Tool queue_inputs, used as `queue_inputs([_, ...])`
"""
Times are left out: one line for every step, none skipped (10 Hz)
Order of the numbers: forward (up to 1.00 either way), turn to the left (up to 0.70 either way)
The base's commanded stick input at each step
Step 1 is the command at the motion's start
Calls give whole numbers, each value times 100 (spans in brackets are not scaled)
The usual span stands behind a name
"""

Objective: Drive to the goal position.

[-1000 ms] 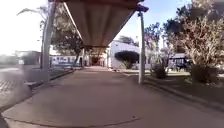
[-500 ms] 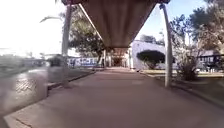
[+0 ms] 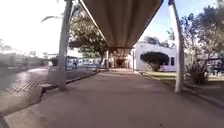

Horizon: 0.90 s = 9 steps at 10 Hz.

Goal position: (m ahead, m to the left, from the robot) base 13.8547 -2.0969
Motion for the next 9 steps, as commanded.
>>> queue_inputs([70, 0])
queue_inputs([70, 0])
queue_inputs([70, 0])
queue_inputs([70, 0])
queue_inputs([70, 0])
queue_inputs([70, 0])
queue_inputs([70, 0])
queue_inputs([70, 0])
queue_inputs([70, 0])
